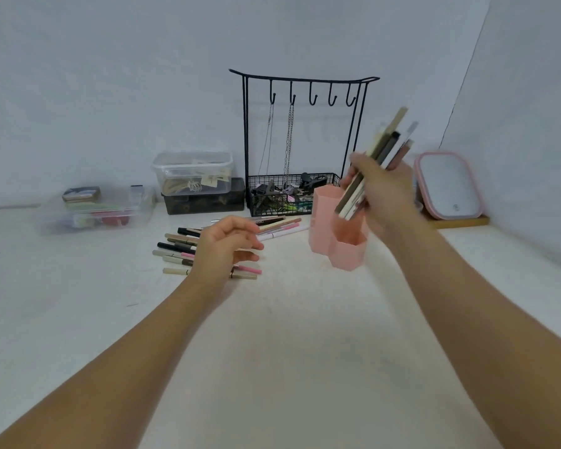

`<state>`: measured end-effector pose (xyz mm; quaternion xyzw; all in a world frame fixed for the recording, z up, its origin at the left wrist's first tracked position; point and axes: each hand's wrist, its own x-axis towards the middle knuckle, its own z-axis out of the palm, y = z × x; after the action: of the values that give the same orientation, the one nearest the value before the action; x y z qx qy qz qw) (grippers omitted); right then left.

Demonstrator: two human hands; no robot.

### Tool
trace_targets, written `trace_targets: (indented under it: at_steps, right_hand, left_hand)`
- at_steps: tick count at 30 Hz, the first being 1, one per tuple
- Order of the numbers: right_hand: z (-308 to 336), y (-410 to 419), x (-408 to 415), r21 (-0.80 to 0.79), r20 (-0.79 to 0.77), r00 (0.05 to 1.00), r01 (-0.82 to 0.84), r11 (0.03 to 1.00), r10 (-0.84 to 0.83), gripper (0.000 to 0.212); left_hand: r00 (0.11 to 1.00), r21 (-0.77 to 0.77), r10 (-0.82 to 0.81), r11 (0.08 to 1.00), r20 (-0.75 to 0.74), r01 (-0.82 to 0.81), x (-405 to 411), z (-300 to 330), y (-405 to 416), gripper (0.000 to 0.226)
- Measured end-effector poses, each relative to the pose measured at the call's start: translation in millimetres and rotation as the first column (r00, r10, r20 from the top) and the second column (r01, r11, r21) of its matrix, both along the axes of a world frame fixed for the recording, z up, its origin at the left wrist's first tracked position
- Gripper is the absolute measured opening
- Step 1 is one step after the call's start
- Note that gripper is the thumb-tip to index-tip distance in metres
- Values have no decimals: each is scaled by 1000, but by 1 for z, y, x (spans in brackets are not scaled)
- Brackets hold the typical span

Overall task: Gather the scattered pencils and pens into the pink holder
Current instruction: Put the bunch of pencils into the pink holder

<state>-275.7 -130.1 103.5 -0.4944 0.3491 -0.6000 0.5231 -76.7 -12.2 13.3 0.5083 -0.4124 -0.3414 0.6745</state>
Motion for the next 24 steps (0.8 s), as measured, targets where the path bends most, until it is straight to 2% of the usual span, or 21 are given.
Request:
trace_targets:
  at_steps: [4,11,18,24]
  right_hand:
    - [17,-32,-14,17,68,995,65,998,-66,11]
    - [-1,-64,-3,110,-65,997,36,993,-29,10]
    - [-28,-67,-3,98,-347,938,59,993,-21,8]
    - [-52,-68,-4,186,-348,935,-1,983,67,6]
  left_hand:
    - [1000,19,5,1000,14,-5,-3,0,-2,30]
    - [1000,17,19,1000,0,-19,-4,0,-3,27]
    - [1000,33,10,999,19,-11,-6,1,-2,27]
    - [1000,22,22,1000,4,-22,-7,2,-1,26]
